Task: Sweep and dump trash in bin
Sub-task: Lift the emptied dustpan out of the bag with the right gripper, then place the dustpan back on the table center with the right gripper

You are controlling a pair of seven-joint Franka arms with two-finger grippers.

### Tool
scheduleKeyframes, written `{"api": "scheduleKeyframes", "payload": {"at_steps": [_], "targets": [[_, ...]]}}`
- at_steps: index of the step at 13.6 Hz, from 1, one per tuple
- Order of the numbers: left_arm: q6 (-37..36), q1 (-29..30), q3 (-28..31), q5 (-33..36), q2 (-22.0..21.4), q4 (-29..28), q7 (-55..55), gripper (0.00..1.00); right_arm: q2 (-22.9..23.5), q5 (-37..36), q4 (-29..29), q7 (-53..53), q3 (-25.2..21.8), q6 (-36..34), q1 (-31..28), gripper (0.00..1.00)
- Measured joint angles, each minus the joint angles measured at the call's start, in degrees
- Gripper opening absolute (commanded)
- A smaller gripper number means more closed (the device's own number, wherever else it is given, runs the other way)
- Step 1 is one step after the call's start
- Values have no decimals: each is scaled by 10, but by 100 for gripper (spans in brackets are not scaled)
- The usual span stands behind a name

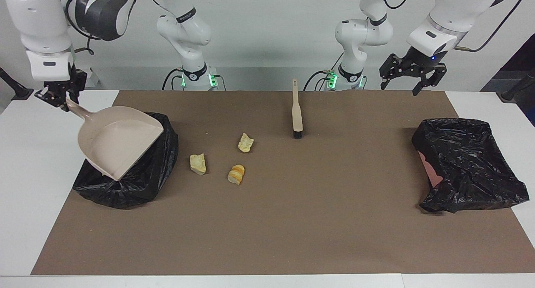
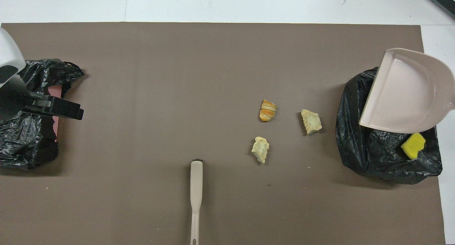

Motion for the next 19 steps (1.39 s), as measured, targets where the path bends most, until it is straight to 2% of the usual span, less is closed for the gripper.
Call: {"api": "scheduleKeyframes", "payload": {"at_steps": [4, 10, 14, 19], "targets": [[-1, 0, 0, 0, 0, 0, 0, 100, -3, 43, -23, 140, 4, -14, 45, 0], [-6, 0, -2, 0, 0, 0, 0, 100, 14, 114, -47, 430, 6, -7, 151, 0], [-7, 0, -3, 0, 0, 0, 0, 100, 55, 132, -49, 622, 6, 45, 229, 0], [-7, 0, -3, 0, -1, 0, 0, 100, 127, 151, -43, 861, 6, 164, 335, 0]]}}
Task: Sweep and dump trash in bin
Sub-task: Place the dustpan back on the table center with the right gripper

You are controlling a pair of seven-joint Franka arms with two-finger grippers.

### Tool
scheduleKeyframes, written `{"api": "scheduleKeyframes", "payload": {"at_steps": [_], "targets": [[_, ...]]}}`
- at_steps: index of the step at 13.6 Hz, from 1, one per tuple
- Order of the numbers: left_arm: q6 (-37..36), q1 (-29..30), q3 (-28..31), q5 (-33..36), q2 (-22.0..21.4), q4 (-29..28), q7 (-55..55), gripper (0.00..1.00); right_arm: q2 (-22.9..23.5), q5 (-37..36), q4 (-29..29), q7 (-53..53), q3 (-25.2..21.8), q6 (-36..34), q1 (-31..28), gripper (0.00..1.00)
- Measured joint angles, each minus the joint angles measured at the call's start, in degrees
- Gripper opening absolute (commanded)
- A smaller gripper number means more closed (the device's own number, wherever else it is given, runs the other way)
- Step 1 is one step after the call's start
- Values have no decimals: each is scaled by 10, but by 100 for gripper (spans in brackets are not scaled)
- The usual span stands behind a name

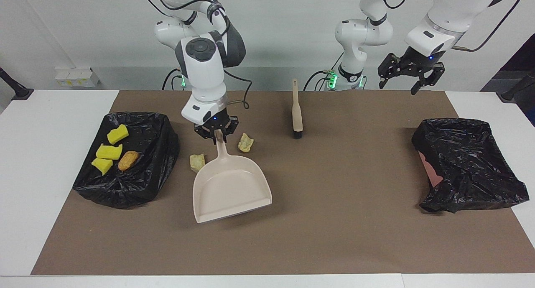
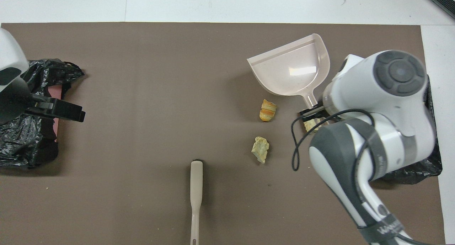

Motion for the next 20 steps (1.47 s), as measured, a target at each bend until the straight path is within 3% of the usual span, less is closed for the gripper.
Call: {"api": "scheduleKeyframes", "payload": {"at_steps": [5, 10, 11, 12, 17, 20], "targets": [[-1, 0, 0, 0, 0, 0, 0, 100, 112, -1, 94, 215, -1, 33, 107, 0], [-1, 0, 0, 0, 0, 0, 0, 100, 250, -19, 228, 338, -4, 35, 176, 0], [-1, 0, 0, 0, 0, 0, 0, 100, 267, -30, 242, 356, -4, 34, 185, 19], [-1, 0, 0, 0, 0, 0, 0, 100, 277, -41, 252, 368, -5, 34, 191, 99], [-1, 0, 0, 0, 0, 0, 0, 100, 276, -47, 268, 371, -5, 26, 192, 100], [-1, 0, 1, 0, 0, 0, 0, 100, 247, -47, 268, 371, -4, -6, 193, 100]]}}
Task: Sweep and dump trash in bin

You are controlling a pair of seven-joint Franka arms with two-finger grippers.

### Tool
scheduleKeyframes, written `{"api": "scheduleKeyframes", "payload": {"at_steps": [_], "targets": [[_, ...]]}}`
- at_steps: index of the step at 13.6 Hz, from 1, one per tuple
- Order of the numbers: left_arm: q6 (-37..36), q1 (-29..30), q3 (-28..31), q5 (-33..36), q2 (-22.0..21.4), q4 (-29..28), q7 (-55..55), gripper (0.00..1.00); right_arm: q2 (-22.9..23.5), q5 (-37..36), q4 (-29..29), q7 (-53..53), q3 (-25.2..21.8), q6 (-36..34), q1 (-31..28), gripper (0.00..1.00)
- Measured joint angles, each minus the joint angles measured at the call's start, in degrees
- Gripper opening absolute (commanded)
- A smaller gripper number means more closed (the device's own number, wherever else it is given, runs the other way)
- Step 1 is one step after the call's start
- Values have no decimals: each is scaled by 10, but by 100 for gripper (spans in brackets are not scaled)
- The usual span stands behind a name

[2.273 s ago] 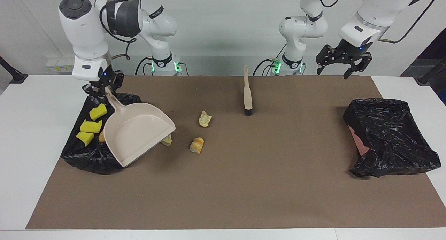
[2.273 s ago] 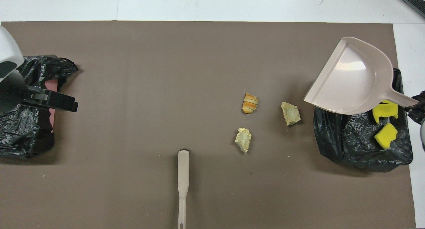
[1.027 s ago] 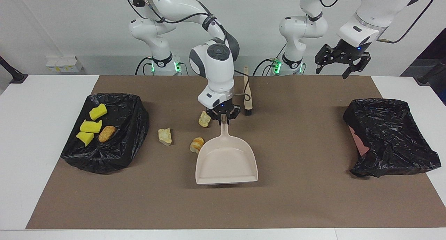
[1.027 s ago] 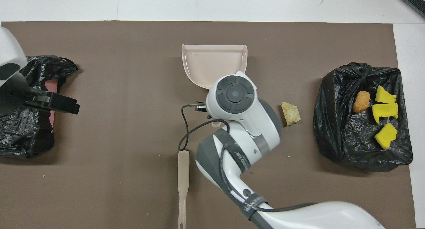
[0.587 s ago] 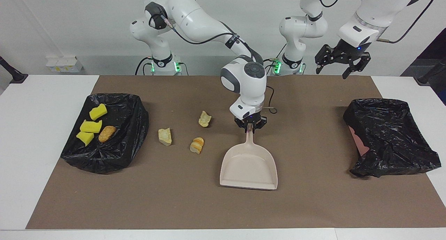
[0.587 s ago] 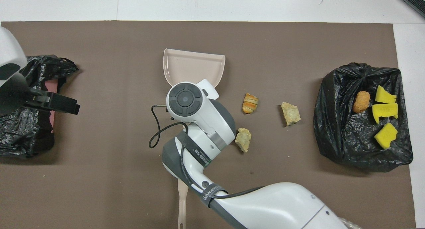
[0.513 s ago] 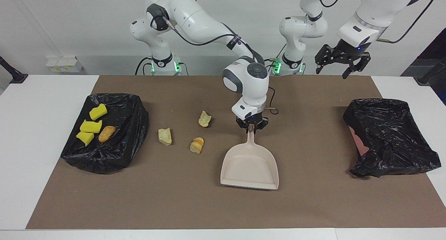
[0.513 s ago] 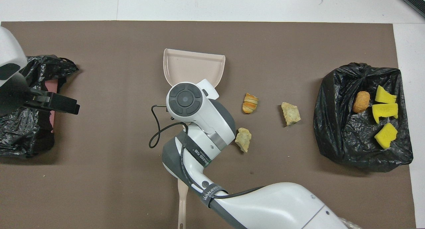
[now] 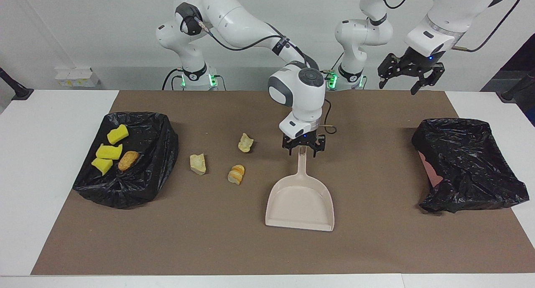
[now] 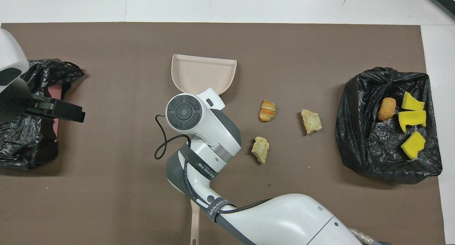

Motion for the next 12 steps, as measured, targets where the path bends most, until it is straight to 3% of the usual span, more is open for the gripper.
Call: {"api": "scheduleKeyframes", "payload": {"at_steps": [3, 8, 12], "targets": [[0, 0, 1, 0, 0, 0, 0, 100, -39, 1, -23, 0, 8, -17, 1, 100], [3, 0, 1, 0, 0, 0, 0, 100, -113, 23, -124, 36, 34, -18, 9, 100], [62, -2, -5, 0, 5, -5, 0, 100, -163, 26, -191, 116, 40, -17, 55, 100]]}}
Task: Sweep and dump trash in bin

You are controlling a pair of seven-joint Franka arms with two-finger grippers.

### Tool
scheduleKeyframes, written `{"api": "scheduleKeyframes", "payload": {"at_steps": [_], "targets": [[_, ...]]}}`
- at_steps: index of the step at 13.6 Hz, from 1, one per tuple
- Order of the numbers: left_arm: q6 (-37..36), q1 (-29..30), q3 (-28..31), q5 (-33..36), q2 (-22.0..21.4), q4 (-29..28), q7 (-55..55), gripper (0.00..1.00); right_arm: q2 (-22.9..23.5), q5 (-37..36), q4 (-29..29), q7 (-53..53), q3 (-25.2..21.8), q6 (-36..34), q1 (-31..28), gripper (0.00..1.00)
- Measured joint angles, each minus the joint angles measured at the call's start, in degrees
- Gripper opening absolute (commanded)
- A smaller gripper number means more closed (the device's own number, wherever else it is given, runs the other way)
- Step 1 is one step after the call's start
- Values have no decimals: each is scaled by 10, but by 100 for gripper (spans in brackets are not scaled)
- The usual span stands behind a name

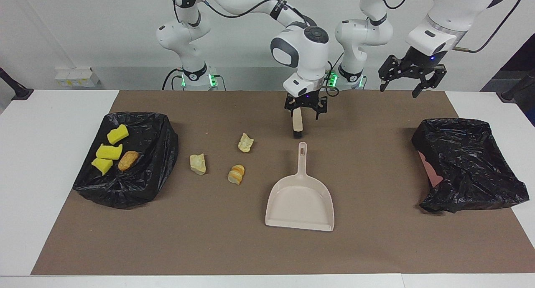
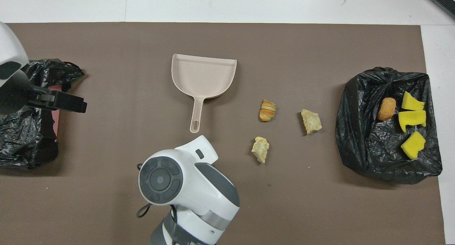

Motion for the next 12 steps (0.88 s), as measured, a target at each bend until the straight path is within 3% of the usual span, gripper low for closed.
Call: {"api": "scheduleKeyframes", "payload": {"at_steps": [4, 7, 12], "targets": [[69, -48, -5, 0, 15, -50, -1, 100, -44, 64, -84, 11, 1, 37, 25, 100], [152, -92, -6, 0, 20, -129, -21, 100, -72, 92, -147, 11, 1, 51, 42, 100], [257, -171, -7, 0, 53, -204, -104, 100, -82, 134, -203, 11, 3, 62, 59, 97]]}}
